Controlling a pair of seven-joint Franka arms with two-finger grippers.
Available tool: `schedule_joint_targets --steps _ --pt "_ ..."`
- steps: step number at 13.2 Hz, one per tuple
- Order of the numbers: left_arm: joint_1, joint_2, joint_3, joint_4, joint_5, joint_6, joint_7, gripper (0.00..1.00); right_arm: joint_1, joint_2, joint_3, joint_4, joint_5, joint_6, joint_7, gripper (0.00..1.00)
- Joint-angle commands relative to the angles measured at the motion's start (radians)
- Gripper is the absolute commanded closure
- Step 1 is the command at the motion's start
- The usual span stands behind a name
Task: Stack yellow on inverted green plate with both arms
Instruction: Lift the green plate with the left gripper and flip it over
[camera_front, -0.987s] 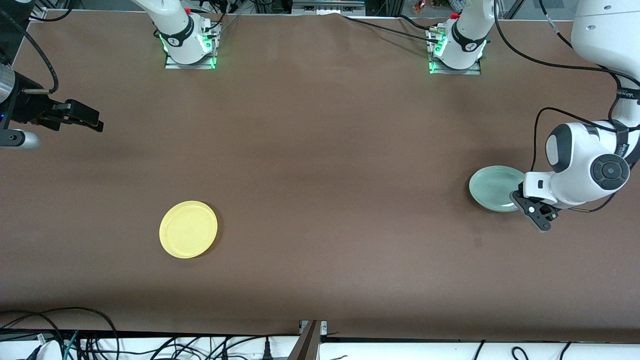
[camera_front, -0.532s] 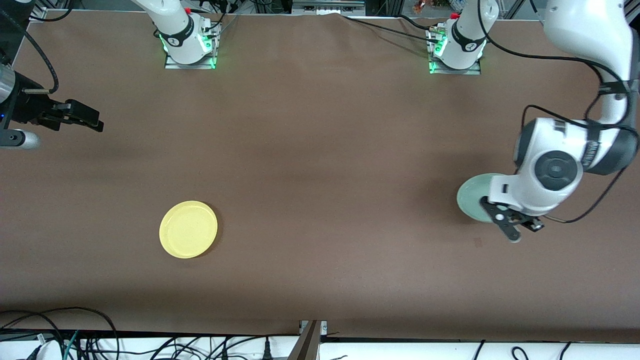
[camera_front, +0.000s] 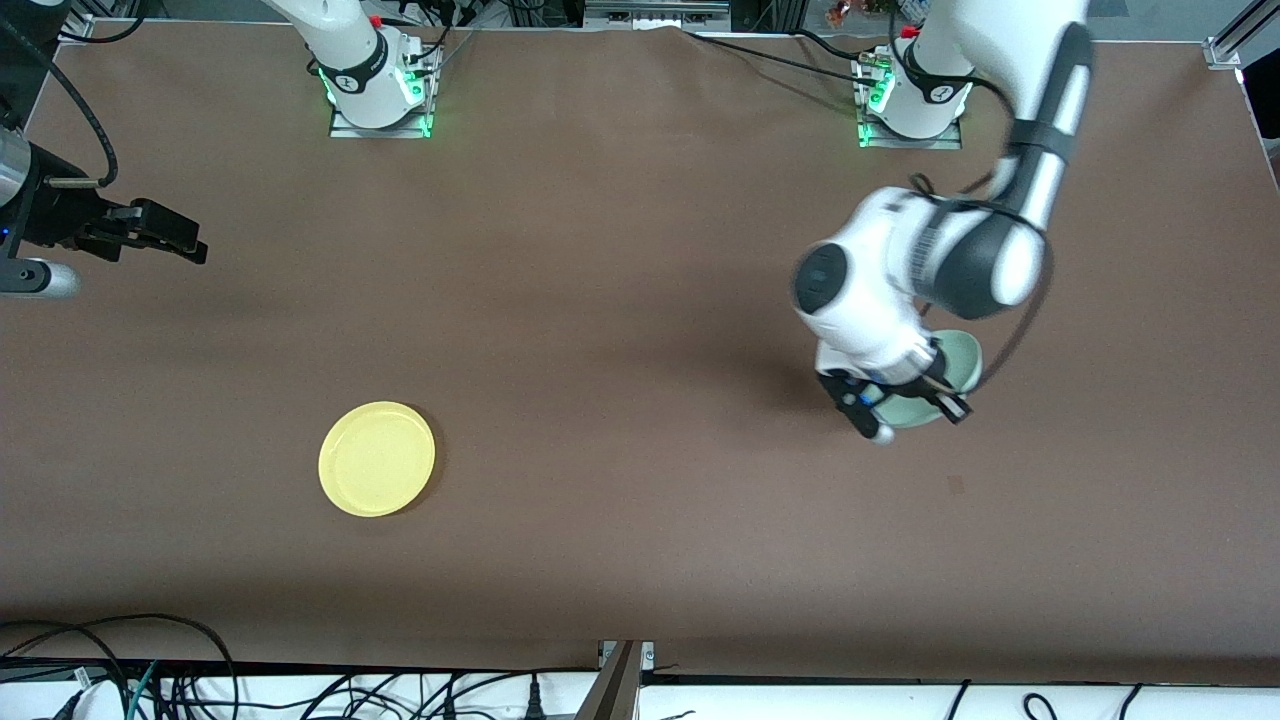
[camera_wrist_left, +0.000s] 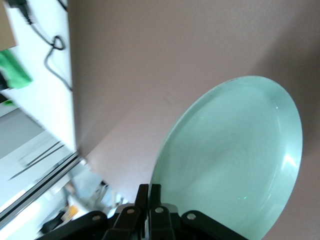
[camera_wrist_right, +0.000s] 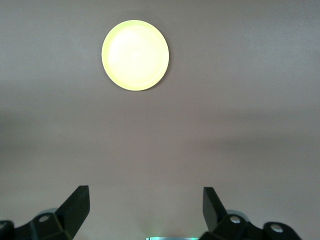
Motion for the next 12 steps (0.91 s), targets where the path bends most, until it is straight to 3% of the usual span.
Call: schedule_joint_targets --steps 1,2,6,12 --pt "-0.169 0.094 0.024 0.045 0.163 -0.153 -0.297 1.00 -0.001 0.000 -0.001 0.006 0.013 0.002 -0.007 0.00" --pt "-0.212 0.138 0.023 0.088 0.212 -0.217 -0.389 1.00 -0.001 0.000 -0.001 0.006 0.013 0.002 -0.007 0.00" --pt "-0.375 0.376 0.027 0.270 0.226 -0.422 -0.592 1.00 -0.001 0.000 -0.001 0.006 0.015 0.002 -0.007 0.00" --pt "-0.455 0.450 0.017 0.318 0.164 -0.420 -0.724 1.00 -0.001 0.002 -0.001 0.006 0.015 0.002 -0.007 0.00"
